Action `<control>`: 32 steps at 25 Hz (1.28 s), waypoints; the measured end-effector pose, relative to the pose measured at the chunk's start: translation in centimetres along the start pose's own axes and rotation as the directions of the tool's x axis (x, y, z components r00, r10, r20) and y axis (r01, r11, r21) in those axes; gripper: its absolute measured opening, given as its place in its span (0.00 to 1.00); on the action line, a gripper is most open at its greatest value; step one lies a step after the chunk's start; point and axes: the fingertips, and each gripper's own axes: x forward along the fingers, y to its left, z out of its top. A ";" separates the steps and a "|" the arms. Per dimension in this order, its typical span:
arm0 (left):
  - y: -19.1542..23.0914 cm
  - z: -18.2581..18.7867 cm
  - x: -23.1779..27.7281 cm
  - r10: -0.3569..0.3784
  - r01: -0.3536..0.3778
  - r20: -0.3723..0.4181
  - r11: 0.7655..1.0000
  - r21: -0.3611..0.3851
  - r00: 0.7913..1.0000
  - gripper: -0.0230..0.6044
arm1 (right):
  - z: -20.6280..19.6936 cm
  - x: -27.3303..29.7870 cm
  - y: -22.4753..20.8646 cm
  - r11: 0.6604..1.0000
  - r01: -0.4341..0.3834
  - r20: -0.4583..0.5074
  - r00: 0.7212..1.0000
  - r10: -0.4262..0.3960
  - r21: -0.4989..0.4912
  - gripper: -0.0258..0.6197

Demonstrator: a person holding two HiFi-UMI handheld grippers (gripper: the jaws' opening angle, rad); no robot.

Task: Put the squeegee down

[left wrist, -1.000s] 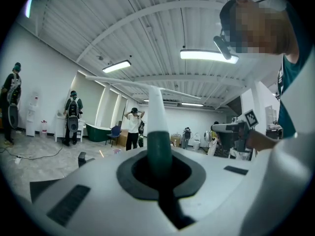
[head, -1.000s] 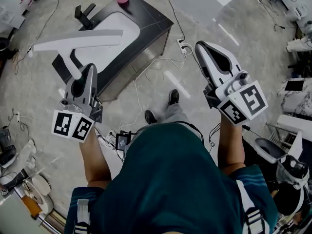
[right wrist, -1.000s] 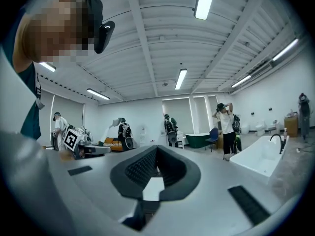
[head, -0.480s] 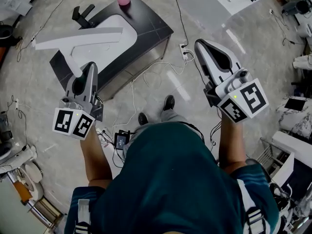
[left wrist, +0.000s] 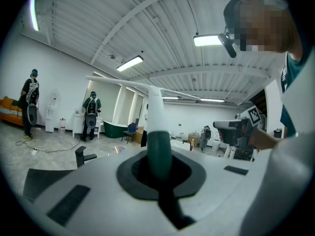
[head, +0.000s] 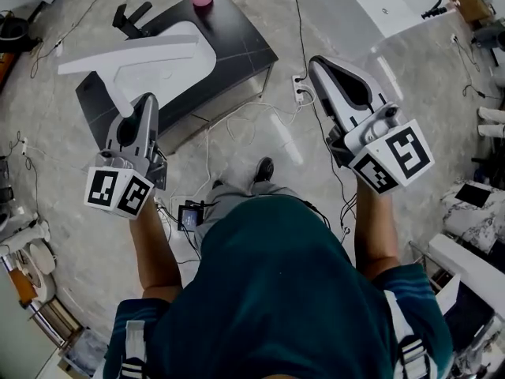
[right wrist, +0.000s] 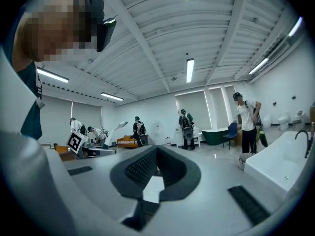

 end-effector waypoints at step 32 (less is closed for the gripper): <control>5.9 -7.3 16.2 -0.131 0.109 -0.179 0.986 -0.129 0.975 0.04 | -6.5 8.7 -8.6 0.982 0.135 -0.122 0.985 -0.119 0.132 0.05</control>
